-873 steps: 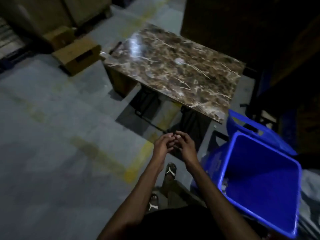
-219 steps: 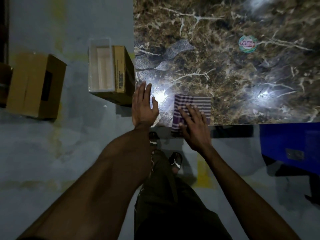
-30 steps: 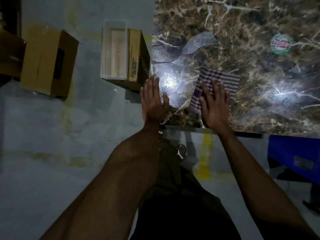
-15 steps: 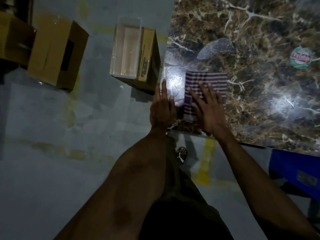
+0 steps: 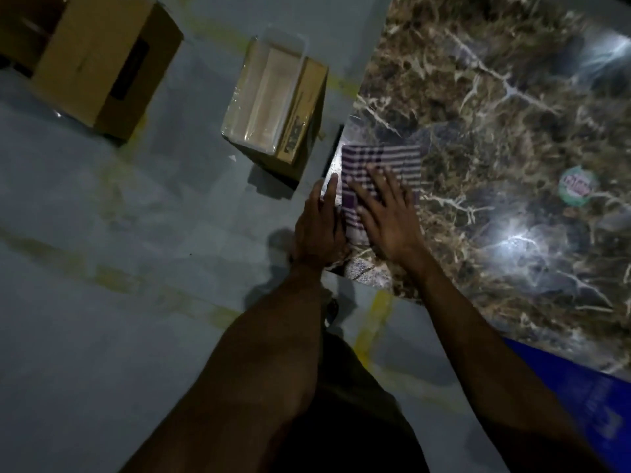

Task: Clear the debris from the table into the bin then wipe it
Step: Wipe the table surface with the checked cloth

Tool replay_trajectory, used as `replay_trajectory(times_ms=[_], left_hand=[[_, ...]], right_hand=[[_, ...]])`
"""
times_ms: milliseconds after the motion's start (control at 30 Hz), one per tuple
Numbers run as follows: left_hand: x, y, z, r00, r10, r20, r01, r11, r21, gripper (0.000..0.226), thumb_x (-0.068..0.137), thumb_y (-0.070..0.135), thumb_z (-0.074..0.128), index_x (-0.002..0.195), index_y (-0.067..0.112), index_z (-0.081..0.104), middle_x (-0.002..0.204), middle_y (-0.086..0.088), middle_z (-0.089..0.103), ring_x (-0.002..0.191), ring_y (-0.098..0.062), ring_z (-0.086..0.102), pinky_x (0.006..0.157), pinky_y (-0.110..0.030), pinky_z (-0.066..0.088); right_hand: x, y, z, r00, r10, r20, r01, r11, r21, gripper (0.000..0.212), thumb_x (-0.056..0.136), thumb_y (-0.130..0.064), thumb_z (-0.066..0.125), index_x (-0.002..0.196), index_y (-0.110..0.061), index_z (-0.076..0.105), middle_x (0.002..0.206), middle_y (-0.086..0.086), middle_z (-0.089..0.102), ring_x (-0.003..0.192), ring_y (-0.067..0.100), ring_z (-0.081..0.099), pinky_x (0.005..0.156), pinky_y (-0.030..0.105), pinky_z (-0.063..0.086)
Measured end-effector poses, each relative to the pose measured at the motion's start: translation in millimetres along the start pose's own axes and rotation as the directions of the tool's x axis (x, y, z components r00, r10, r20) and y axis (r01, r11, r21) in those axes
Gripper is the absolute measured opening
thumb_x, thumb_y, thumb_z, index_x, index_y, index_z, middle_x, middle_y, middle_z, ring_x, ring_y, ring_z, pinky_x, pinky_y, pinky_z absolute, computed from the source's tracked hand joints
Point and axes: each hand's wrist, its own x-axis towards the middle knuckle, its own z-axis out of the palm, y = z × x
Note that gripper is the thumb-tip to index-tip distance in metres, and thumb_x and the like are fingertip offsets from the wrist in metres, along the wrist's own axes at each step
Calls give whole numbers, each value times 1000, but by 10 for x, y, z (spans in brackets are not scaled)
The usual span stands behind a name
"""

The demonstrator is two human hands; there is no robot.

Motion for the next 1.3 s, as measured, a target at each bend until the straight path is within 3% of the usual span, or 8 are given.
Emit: replay_trajectory(times_ms=[100,300,467,567,800,1000,1100,1300], left_hand=[[3,52,-39,1000,-9,-9,9,1000,-12,53,109,31,35,160,18,34,159,-12,36,125,-31,54,85,-41,55],[6,70,-50,996,-83,21,83,996,-13,57,107,32,40,162,21,28,159,-12,37,124,-32,54,89,-45,55],[49,55,-38,994,-113,6,113,993,-26,65,99,21,54,159,6,31,152,-18,46,123,-35,58,91,-42,54],[60,68,-56,989,-148,15,149,988,-28,63,100,24,48,160,11,31,153,-14,47,125,-31,58,95,-42,56],[-36,60,5,989,-129,-67,134,988,75,65,95,25,44,157,10,38,137,-16,58,87,-37,64,67,-43,55],[8,47,-6,992,-93,-90,96,995,23,61,103,39,42,157,9,39,136,-16,59,97,-35,66,72,-41,56],[-16,87,-8,991,-124,-39,125,992,24,62,101,31,48,160,14,33,143,-15,55,100,-35,66,76,-43,58],[40,195,-93,977,-215,2,214,976,45,72,92,33,43,162,23,28,139,-12,53,91,-37,62,71,-44,55]], right_hand=[[-123,187,-113,998,57,14,-57,998,-13,54,112,-40,35,163,-42,17,174,-3,5,161,24,1,127,52,13],[405,59,-154,963,250,-96,-253,967,-19,52,113,-43,26,164,-37,18,173,6,10,160,30,4,126,54,11],[395,-131,-61,1000,-14,-5,14,998,-59,54,113,-42,25,165,-36,13,174,4,3,160,29,-2,126,55,10],[77,38,-44,982,-169,82,176,981,-84,54,112,-43,26,164,-39,12,174,2,3,160,25,-3,127,54,11],[307,139,-79,979,170,-110,-175,983,-45,53,112,-44,23,164,-35,19,173,7,13,160,31,6,126,55,13],[332,-66,31,988,-156,7,156,985,-78,55,112,-46,24,164,-39,11,174,4,4,160,29,1,127,54,11],[-14,110,37,982,-178,57,183,979,-88,54,111,-47,21,164,-40,12,174,2,4,160,26,-2,127,53,11],[155,339,-162,991,121,-63,-121,993,-2,53,112,-44,25,164,-41,12,174,2,5,160,27,-2,128,53,7]])
